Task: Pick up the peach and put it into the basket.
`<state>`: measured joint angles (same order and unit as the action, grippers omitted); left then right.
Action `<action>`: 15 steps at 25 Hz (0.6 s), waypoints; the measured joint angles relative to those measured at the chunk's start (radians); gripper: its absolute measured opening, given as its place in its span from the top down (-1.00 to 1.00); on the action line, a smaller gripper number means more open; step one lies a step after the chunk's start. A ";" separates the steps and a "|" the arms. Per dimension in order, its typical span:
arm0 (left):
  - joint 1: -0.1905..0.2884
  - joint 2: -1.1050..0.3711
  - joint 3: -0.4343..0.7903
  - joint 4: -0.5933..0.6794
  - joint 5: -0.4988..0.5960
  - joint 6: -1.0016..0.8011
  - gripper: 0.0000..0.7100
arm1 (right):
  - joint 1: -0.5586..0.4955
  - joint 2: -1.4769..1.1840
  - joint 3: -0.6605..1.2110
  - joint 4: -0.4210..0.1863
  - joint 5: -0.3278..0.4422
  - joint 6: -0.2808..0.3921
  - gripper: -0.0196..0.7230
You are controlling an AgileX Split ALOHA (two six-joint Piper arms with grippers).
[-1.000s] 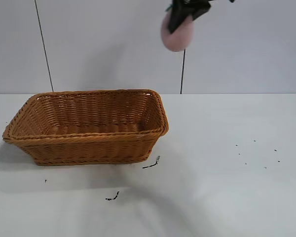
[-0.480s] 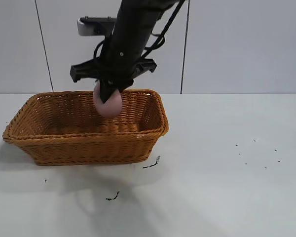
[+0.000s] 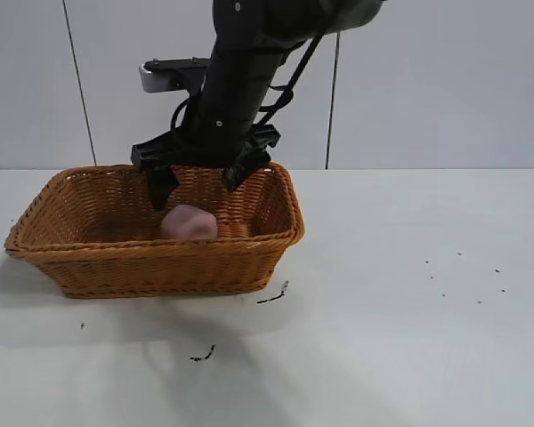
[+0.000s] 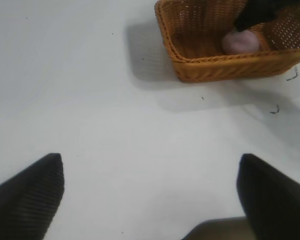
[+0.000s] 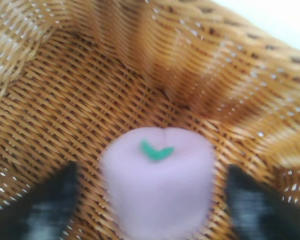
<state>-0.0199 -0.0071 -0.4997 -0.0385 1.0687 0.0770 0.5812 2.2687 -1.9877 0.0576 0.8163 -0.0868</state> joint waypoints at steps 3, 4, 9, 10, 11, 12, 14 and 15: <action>0.000 0.000 0.000 0.000 0.000 0.000 -0.95 | -0.063 -0.024 0.000 0.000 0.012 0.000 -0.91; 0.000 0.000 0.000 0.000 0.000 0.000 -0.95 | -0.092 -0.027 0.000 0.000 0.024 0.000 -0.91; 0.000 0.000 0.000 0.000 0.000 0.000 -0.95 | -0.262 -0.030 0.000 -0.004 0.084 0.000 -0.91; 0.000 0.000 0.000 0.000 0.000 0.000 -0.95 | -0.293 -0.030 0.000 -0.004 0.091 0.000 -0.91; 0.000 0.000 0.000 0.000 0.000 0.000 -0.95 | -0.331 -0.030 0.000 -0.004 0.096 0.000 -0.91; 0.000 0.000 0.000 0.000 0.000 0.000 -0.95 | -0.368 -0.030 0.000 -0.004 0.104 0.000 -0.91; 0.000 0.000 0.000 0.000 0.000 0.000 -0.95 | -0.433 -0.030 0.000 -0.006 0.117 0.000 -0.91; 0.000 0.000 0.000 0.000 0.000 0.000 -0.95 | -0.465 -0.030 0.000 -0.007 0.122 0.000 -0.91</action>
<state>-0.0199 -0.0071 -0.4997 -0.0385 1.0687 0.0770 0.1162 2.2390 -1.9877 0.0504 0.9387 -0.0868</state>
